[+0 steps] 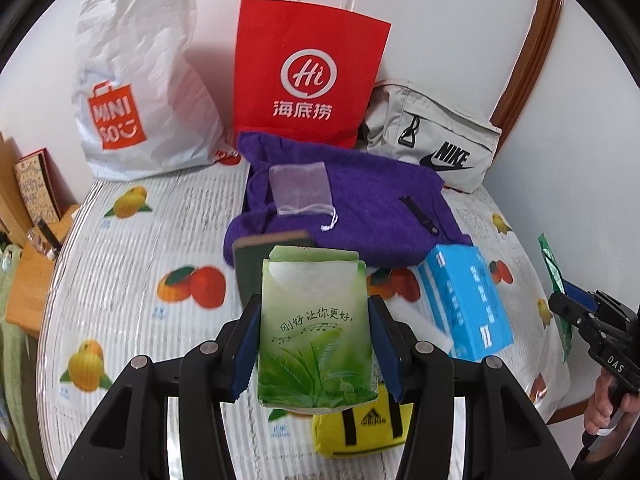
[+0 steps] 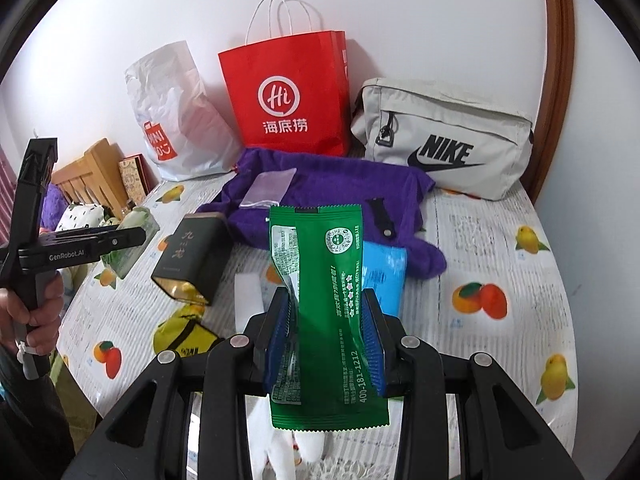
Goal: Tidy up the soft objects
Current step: 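Carry the tissue pack with the left gripper while the right carries the sachet toward the purple towel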
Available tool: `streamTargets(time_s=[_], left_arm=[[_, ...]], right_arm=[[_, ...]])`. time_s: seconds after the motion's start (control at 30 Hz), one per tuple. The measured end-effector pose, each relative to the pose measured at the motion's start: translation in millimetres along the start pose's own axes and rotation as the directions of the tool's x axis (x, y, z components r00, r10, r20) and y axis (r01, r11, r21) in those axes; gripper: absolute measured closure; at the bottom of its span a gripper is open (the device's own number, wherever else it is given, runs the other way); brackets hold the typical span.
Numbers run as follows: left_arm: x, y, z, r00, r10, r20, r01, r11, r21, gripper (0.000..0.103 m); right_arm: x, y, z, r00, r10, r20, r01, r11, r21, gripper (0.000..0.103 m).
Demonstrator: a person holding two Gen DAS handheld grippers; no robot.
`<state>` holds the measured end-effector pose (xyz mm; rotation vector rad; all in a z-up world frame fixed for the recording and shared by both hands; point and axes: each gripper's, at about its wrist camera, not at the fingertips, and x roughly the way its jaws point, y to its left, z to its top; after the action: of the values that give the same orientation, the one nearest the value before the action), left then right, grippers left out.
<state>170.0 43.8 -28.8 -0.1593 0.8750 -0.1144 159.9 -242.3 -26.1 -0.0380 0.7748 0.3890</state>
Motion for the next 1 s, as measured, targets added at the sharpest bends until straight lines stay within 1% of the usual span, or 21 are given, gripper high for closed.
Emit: streamTargets(time_s=[0.37, 0.57, 0.7, 1.0], left_arm=[[26, -7, 40, 1.000, 0.006, 0.003, -0.006, 1.000, 0.023, 0.054], [35, -7, 58, 1.000, 0.024, 0.006, -0.024, 0.999, 0.026, 0.054], [43, -2, 67, 0.999, 0.036, 0.000, -0.036, 0.999, 0.014, 0.054], [73, 7, 85, 0.999, 0.009, -0.040, -0.010, 1.000, -0.011, 0.054]], right_arm=[[37, -13, 25, 0.999, 0.019, -0.026, -0.019, 1.000, 0.009, 0.068], [58, -21, 38, 0.999, 0.031, -0.030, -0.031, 1.000, 0.005, 0.068], [71, -30, 48, 0.999, 0.024, -0.038, -0.023, 1.000, 0.011, 0.068], [105, -46, 73, 0.999, -0.007, -0.053, 0.008, 1.000, 0.015, 0.068]])
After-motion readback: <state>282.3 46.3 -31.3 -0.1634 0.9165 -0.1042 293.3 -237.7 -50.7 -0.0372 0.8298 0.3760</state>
